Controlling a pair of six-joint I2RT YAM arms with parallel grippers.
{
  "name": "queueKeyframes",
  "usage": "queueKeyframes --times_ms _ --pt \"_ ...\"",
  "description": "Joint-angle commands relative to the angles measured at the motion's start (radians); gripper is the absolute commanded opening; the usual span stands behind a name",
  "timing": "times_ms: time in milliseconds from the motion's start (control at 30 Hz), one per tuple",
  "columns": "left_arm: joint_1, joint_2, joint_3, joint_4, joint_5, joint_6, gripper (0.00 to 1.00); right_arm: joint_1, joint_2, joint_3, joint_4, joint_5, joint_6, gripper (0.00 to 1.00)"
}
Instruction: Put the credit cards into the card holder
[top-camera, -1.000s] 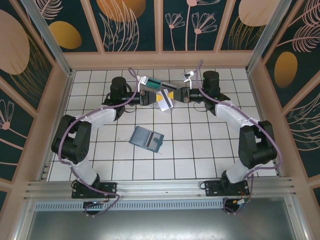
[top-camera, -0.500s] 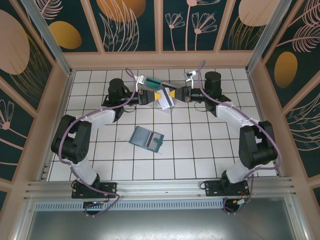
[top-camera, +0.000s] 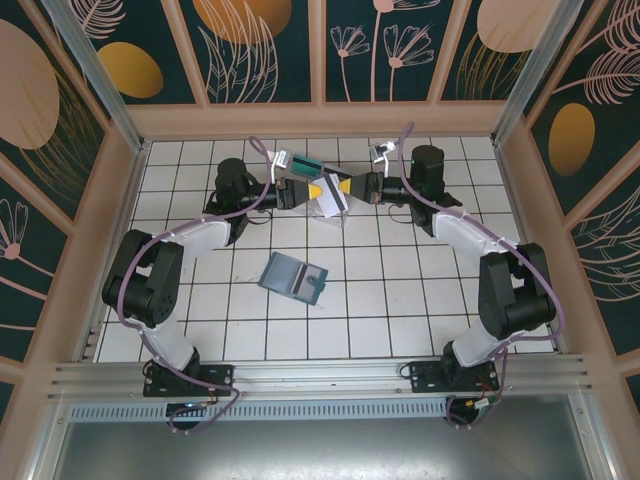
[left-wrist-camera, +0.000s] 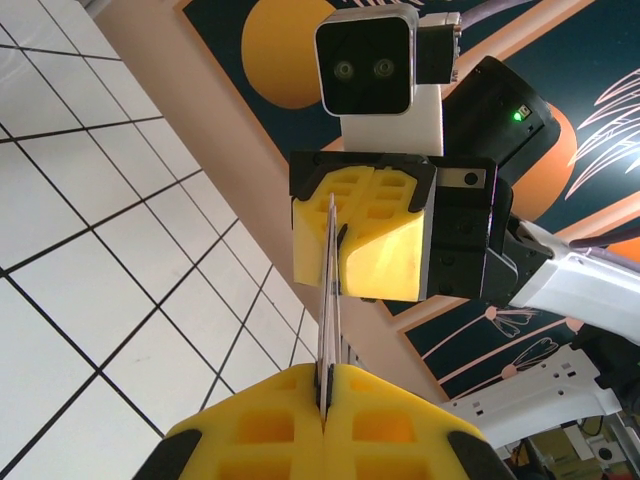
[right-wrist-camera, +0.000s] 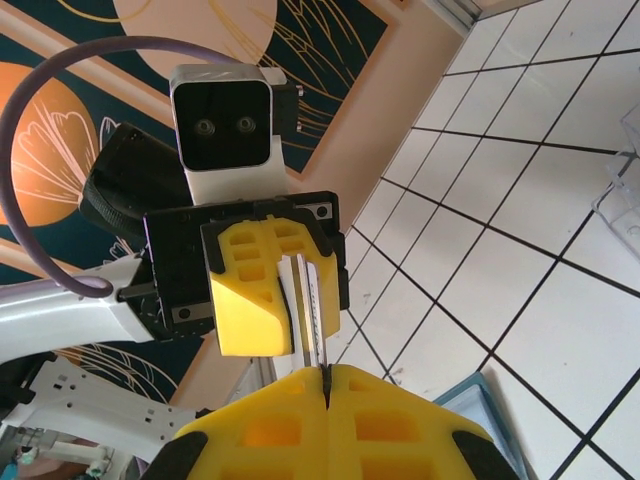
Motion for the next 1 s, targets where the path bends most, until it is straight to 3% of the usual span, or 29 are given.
queueKeyframes --times_ms 0,267,400,500,600,967 --pt "0.015 -0.004 -0.015 0.055 -0.002 -0.008 0.0 -0.031 -0.028 -0.04 0.176 -0.019 0.109 0.0" --pt "0.017 -0.004 -0.015 0.073 -0.001 -0.018 0.02 -0.038 -0.023 -0.074 0.326 -0.059 0.221 0.0" --pt "0.017 0.003 -0.006 0.117 -0.002 -0.055 0.01 -0.019 -0.026 -0.024 0.132 -0.017 0.078 0.0" --pt "0.017 0.01 0.005 0.134 0.006 -0.071 0.0 0.018 -0.018 0.04 -0.052 0.05 -0.053 0.13" --pt "0.017 0.013 0.004 0.133 0.029 -0.071 0.0 0.018 -0.001 0.041 -0.013 0.059 -0.021 0.18" --pt "0.016 -0.008 -0.021 0.132 0.045 -0.062 0.0 0.021 0.048 0.089 -0.014 0.06 -0.014 0.16"
